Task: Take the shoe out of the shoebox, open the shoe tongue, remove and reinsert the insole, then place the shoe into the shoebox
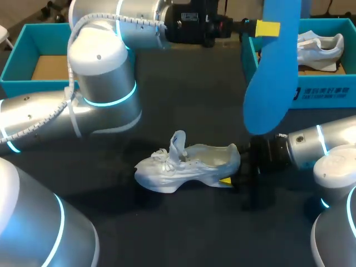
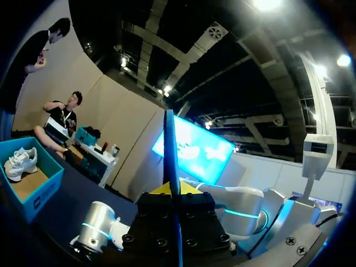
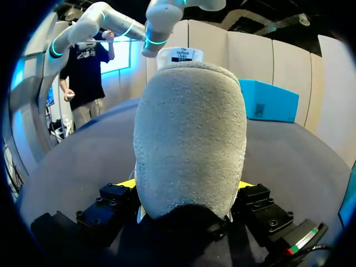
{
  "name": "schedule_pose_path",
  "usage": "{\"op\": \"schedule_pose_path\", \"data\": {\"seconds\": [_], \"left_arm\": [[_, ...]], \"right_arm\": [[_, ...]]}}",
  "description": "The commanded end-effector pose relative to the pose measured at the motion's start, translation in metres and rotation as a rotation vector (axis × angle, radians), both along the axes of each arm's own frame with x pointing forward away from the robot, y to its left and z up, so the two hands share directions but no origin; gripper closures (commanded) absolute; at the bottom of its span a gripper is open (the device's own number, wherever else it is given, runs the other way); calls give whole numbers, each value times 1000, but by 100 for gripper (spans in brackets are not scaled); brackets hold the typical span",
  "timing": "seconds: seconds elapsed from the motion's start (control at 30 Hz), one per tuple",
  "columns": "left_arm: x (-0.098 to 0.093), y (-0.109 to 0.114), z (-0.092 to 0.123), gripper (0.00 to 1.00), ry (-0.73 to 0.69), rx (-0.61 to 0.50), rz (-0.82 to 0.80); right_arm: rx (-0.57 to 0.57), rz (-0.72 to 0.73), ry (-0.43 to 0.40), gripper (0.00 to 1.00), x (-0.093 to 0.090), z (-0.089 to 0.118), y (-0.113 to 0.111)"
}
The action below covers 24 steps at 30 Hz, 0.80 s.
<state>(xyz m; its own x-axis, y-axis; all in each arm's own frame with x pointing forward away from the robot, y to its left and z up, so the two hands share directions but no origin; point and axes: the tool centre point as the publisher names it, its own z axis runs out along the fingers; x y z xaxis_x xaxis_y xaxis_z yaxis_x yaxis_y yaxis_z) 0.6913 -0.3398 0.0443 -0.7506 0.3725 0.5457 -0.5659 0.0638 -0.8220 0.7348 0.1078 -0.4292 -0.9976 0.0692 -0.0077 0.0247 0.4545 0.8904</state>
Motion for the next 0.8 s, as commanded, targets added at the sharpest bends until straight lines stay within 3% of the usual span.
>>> {"op": "schedule_pose_path", "data": {"seconds": [0.03, 0.8], "left_arm": [[-11, 0, 0, 100, 30, -24, 31], [-40, 32, 14, 100, 172, 34, -39]], "right_arm": [[-2, -1, -1, 100, 3, -10, 0], [-2, -1, -1, 100, 3, -10, 0]]}}
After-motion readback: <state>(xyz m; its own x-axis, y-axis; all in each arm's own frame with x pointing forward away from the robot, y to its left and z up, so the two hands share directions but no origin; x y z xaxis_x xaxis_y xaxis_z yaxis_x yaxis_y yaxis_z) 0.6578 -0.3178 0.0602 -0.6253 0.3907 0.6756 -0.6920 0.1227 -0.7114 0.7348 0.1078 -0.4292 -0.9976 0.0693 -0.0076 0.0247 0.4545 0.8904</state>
